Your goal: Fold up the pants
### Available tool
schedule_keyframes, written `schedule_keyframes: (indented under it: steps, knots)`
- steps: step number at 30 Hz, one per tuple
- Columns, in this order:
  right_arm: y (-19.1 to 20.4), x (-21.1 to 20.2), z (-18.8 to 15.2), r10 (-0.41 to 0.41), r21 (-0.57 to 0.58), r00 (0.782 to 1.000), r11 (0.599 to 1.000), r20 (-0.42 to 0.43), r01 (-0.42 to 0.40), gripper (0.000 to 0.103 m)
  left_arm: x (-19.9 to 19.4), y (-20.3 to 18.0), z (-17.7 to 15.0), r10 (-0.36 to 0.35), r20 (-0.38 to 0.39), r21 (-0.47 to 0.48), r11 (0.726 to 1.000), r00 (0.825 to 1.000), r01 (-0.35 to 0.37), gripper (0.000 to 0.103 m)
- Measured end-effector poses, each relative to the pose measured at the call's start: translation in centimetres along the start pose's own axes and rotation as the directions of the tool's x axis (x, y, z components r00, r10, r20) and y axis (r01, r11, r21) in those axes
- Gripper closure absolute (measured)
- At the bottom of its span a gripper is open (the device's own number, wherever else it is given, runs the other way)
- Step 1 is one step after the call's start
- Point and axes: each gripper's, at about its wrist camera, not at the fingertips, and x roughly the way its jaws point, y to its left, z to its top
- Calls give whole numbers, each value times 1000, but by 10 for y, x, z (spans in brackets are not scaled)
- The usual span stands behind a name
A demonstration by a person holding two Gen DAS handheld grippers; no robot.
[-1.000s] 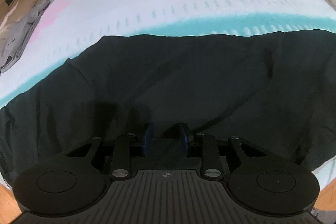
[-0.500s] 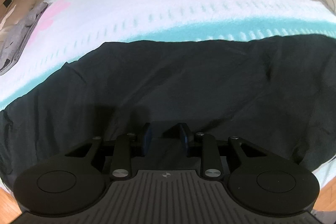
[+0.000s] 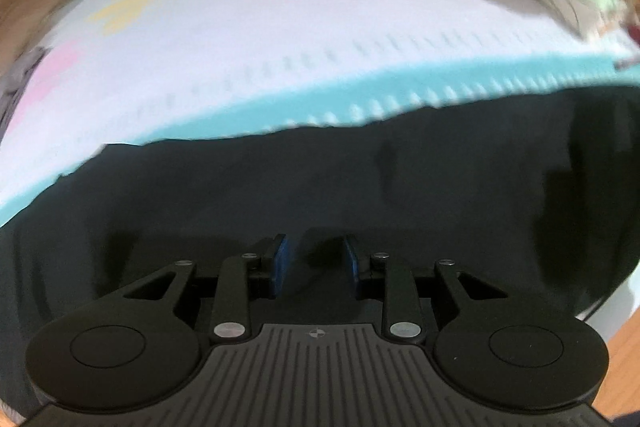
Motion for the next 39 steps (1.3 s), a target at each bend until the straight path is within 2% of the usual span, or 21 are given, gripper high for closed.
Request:
schedule_keyframes:
  steps: [2,5,9,12,14,18,20,22,24,26,27,31,39]
  knots:
    - [7,-4,-1,29,-14,1000,999,10,-29,84,12,-7,-4,6,-41,28,1000,999,-5,75]
    - [24,-13,0,80,-39,996,996,31,-79,89,9,-16,-7,47,-8,69,997,999,-46,75]
    - [66,-21,1,160,-117,986,981,48,-154,89,6,-1,-8,22,-25,22,1000,999,-21,74]
    - [94,-19,0,160,-173,985,974,59,-148,83,3,17,-7,39,-22,-11,999,999,-39,75]
    - [101,-10,-1,117,-198,992,975,48,-105,81,1,25,-9,61,-15,-22,998,998,-61,75]
    - [83,21,-9,-64,-183,998,981,-25,58,81,2,40,-13,62,-25,-34,997,998,-63,75]
    - [67,32,-15,-150,-172,988,975,-44,141,80,5,42,-13,65,-32,-28,997,997,-66,75]
    - [53,39,-19,-254,-177,966,954,-53,241,79,4,41,-11,63,-32,-27,998,998,-64,75]
    - [45,41,-20,-338,-196,941,925,-36,325,73,3,39,-9,57,-27,-31,998,998,-58,75]
    - [43,40,-20,-370,-210,929,909,-4,361,48,-3,40,-11,59,-18,-31,998,998,-59,75]
    - [44,39,-19,-382,-222,924,900,17,376,45,-4,39,-10,63,-12,-29,998,998,-64,75]
    - [53,41,-22,-407,-288,911,866,64,408,44,-4,36,-11,82,-8,-22,996,997,-82,75]
    - [50,38,-28,-386,-303,919,868,85,393,44,-3,30,-13,98,-17,-35,994,995,-99,75]
